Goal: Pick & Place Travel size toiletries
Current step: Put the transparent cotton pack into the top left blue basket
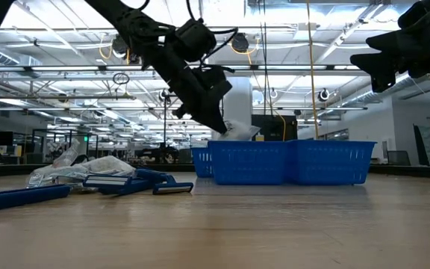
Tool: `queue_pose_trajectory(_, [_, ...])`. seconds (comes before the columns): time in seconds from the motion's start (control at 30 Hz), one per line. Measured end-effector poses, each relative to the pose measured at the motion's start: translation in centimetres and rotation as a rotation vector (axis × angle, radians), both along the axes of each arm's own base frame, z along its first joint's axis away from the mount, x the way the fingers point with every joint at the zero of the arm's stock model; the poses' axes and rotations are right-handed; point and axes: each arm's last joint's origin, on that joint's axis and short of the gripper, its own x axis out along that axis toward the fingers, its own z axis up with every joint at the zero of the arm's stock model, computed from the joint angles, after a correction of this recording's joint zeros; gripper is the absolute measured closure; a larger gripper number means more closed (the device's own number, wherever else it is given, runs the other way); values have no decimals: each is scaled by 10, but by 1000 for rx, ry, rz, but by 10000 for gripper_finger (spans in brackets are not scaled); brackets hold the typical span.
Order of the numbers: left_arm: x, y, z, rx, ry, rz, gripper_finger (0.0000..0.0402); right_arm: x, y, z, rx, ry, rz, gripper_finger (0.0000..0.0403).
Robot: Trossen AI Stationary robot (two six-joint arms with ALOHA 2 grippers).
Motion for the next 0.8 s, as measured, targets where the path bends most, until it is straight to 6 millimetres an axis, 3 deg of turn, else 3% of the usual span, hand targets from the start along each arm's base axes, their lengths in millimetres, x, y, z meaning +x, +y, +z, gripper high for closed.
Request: queue_pose_trajectory(0.8, [0, 2, -1, -13, -26, 29, 389, 0, 0, 0, 0, 0, 0, 195])
